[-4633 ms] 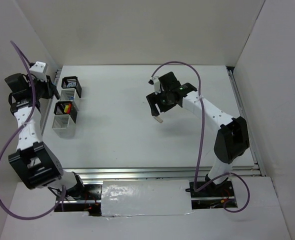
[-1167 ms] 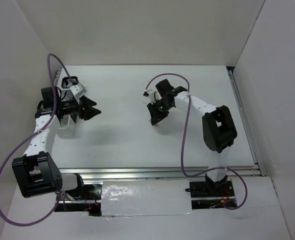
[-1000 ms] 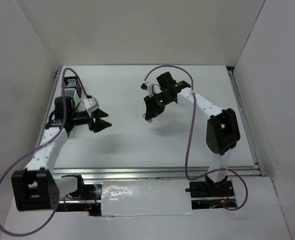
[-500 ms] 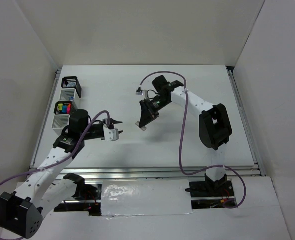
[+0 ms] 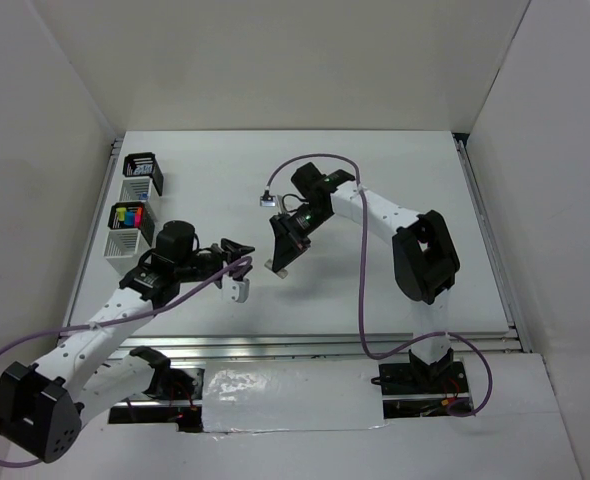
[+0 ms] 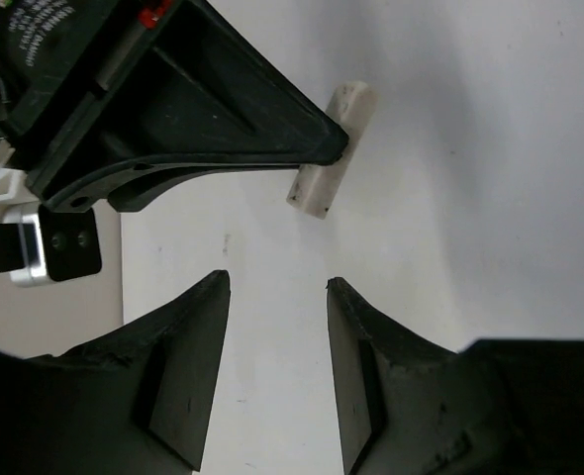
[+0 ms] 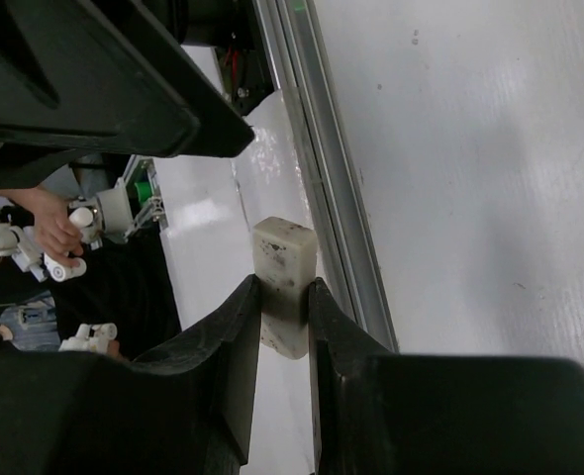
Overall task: Sort the stationery into containers
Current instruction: Pass the stationery from the right arm to the left
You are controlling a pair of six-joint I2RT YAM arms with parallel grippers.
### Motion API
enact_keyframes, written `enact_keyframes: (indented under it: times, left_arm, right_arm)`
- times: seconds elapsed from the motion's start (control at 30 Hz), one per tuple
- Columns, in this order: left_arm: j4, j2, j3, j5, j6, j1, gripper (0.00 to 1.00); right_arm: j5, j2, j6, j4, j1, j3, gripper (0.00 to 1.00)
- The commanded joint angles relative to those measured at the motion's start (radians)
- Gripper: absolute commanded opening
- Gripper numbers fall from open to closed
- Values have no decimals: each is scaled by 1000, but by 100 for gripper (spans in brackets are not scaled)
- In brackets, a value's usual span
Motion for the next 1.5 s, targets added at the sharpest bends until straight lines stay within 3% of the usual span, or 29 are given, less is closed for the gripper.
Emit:
enact_keyframes:
  times: [0.0,0.57,0.97,1.1,1.2,1.23,1.33,1.47]
  left_arm:
    - [-31,20,44,35,92,-8,56]
    - [-9,65,61,-1,107,-107,57]
    - [23,72,56,-19,92,-153,44]
    - [24,74,56,-21,77,-158,32]
    - [14,63,59,-30,61,-158,20]
    - [14,60,59,-31,51,-158,16]
    - [-11,33,71,-40,-35,-141,4]
    - [-117,-46,61,-19,-109,-91,0]
  right_arm:
    - [-42,-34,-24,-43,10,24,0]
    - [-58,8,-32,-78,30,84,0]
    - [-62,17,-45,-98,44,97,0]
    - [-56,18,-55,-106,47,99,0]
    - [-47,17,-58,-108,48,96,17]
    - [-41,15,-59,-108,47,94,31]
    - [-1,-3,-59,-94,42,78,61]
    - [53,-34,-61,-103,-16,71,74]
